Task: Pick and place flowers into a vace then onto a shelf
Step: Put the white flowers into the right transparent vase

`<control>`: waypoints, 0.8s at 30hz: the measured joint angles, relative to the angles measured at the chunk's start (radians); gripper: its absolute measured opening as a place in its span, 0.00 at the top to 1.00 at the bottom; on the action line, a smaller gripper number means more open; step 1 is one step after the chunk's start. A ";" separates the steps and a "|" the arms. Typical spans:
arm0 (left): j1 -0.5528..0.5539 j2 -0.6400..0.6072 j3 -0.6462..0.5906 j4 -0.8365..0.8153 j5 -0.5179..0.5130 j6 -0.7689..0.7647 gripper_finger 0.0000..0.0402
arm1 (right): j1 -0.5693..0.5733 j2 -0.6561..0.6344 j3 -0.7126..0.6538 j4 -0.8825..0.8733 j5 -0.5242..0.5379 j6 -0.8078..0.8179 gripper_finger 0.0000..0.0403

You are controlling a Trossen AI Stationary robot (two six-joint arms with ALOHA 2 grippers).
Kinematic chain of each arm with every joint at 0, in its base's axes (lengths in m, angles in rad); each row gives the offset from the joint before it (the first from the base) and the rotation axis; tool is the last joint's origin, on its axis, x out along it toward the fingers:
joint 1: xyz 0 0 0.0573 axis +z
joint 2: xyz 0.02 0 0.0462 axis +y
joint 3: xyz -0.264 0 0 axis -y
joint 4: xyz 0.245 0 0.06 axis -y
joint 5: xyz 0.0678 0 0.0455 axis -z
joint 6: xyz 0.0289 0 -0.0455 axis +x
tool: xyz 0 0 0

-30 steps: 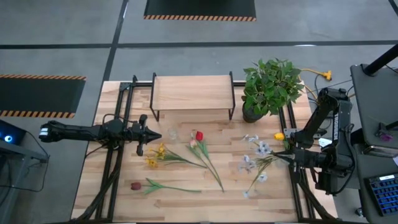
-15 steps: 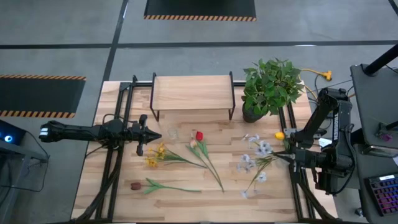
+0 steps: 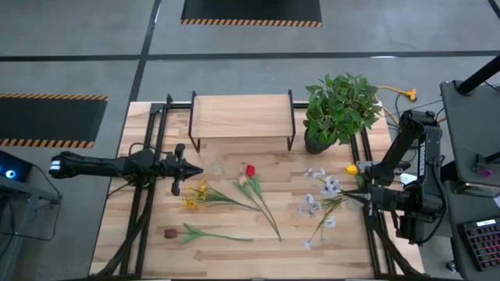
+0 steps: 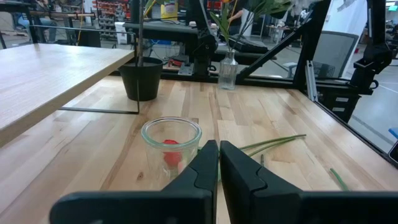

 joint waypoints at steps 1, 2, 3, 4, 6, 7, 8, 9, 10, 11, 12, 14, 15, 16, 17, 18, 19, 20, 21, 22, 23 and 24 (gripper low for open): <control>0.000 0.000 0.000 0.000 0.000 0.000 1.00 | 0.000 0.000 0.000 0.000 -0.018 0.000 0.98; 0.000 0.000 0.000 0.000 0.000 0.000 1.00 | 0.000 0.000 -0.001 0.000 -0.036 0.001 0.98; 0.000 0.000 0.000 0.000 0.000 0.000 1.00 | 0.000 0.000 -0.002 0.000 -0.046 0.005 0.98; 0.000 0.000 0.000 0.000 0.000 0.000 1.00 | 0.000 0.000 -0.005 0.000 -0.058 0.011 0.98; 0.000 0.000 0.000 0.000 0.000 0.000 1.00 | 0.000 0.000 -0.008 0.000 -0.077 0.023 0.98; 0.000 0.000 0.000 0.000 0.000 0.000 1.00 | 0.000 0.000 -0.010 0.000 -0.088 0.030 0.98; 0.000 0.000 0.000 0.000 0.000 0.000 1.00 | 0.000 0.000 -0.013 0.000 -0.095 0.037 0.98; 0.000 0.000 0.000 0.000 0.000 0.000 1.00 | 0.000 0.000 -0.017 0.000 -0.100 0.041 0.98; 0.000 0.000 0.000 0.000 0.000 0.000 1.00 | 0.000 0.000 -0.022 0.000 -0.105 0.048 0.98; 0.000 0.000 0.000 0.000 0.000 0.000 1.00 | 0.000 0.000 -0.027 0.000 -0.111 0.052 0.98; 0.000 0.000 0.000 0.000 0.000 0.000 1.00 | 0.000 0.000 -0.032 0.000 -0.118 0.058 0.98; 0.000 0.000 0.000 0.000 0.000 0.000 1.00 | 0.000 0.000 -0.045 0.000 -0.122 0.074 0.98; 0.000 0.000 0.000 0.000 0.000 0.000 1.00 | 0.000 0.000 -0.051 0.000 -0.122 0.083 0.98; 0.000 0.000 0.000 0.000 0.000 0.000 1.00 | 0.000 0.000 -0.057 0.000 -0.122 0.090 0.98; 0.000 0.000 0.000 0.000 0.000 0.000 1.00 | 0.000 0.000 -0.061 0.000 -0.122 0.097 0.98; 0.000 0.000 0.000 0.000 0.000 0.000 1.00 | 0.000 0.000 -0.063 0.000 -0.123 0.102 0.98; 0.000 0.000 0.000 0.000 0.000 0.000 1.00 | 0.000 0.000 -0.065 0.002 -0.122 0.108 0.98; 0.000 0.000 0.000 0.000 0.000 0.000 1.00 | 0.000 0.000 -0.065 0.002 -0.123 0.111 0.98; 0.000 0.000 0.000 0.000 0.000 0.000 1.00 | 0.000 0.000 -0.066 0.006 -0.123 0.112 0.98; 0.000 0.000 0.000 0.000 0.000 0.000 1.00 | 0.000 0.000 -0.066 0.008 -0.123 0.113 0.98; 0.000 0.000 0.000 0.000 0.000 0.000 1.00 | 0.000 0.000 -0.065 0.008 -0.122 0.117 0.98; 0.000 0.000 0.000 0.000 0.000 0.000 1.00 | 0.000 0.000 -0.065 0.008 -0.119 0.123 0.98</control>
